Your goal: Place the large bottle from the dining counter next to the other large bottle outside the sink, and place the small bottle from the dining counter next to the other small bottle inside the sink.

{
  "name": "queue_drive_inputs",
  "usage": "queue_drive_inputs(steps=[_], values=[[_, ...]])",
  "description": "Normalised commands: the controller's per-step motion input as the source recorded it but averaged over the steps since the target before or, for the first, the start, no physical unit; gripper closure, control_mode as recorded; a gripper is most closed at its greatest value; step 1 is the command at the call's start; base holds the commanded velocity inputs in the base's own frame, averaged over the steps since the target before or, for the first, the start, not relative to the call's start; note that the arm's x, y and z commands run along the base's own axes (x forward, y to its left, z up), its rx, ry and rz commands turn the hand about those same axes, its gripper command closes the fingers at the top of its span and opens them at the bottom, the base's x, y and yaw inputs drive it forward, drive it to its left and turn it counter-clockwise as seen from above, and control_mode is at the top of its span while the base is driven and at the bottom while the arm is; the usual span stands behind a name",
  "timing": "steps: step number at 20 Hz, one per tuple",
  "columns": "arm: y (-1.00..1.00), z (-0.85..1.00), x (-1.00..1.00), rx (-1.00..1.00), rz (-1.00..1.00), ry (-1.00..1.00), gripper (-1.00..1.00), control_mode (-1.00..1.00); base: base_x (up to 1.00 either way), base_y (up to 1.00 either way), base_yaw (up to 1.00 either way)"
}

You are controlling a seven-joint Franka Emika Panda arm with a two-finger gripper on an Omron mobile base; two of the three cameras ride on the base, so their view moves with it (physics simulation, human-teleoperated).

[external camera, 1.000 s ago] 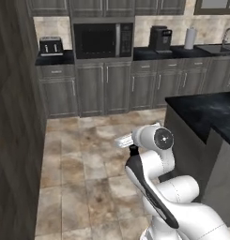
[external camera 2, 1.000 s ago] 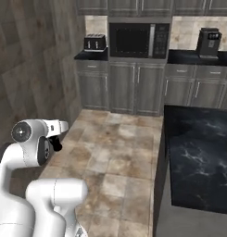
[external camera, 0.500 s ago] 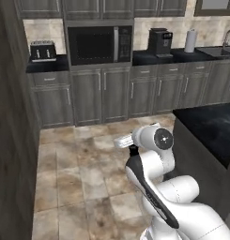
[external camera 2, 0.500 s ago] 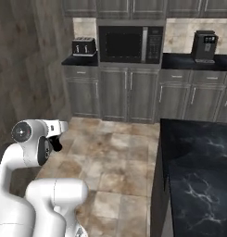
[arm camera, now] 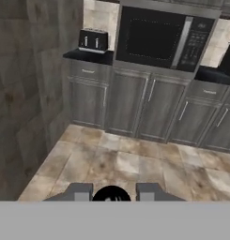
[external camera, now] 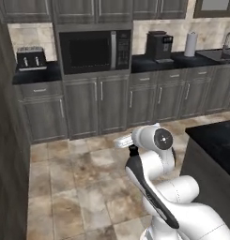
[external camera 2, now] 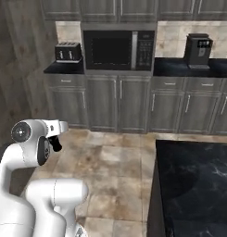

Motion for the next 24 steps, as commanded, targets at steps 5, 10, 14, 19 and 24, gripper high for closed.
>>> queue_drive_inputs(steps=[5,10,14,19,24], values=[[0.00,0.00,0.00,0.00,0.00,0.00,1.00,1.00,0.65,0.31,-0.24],[0.00,0.00,0.00,0.00,0.00,0.00,1.00,1.00,0.52,0.37,-0.35],[0.00,0.00,0.00,0.00,0.00,0.00,1.00,1.00,0.53,0.40,-0.37],[0.00,0.00,0.00,0.00,0.00,0.00,1.00,1.00,0.53,0.53,-0.34],[0.00,0.00,0.00,0.00,0.00,0.00,1.00,1.00,0.50,0.63,-0.32]])
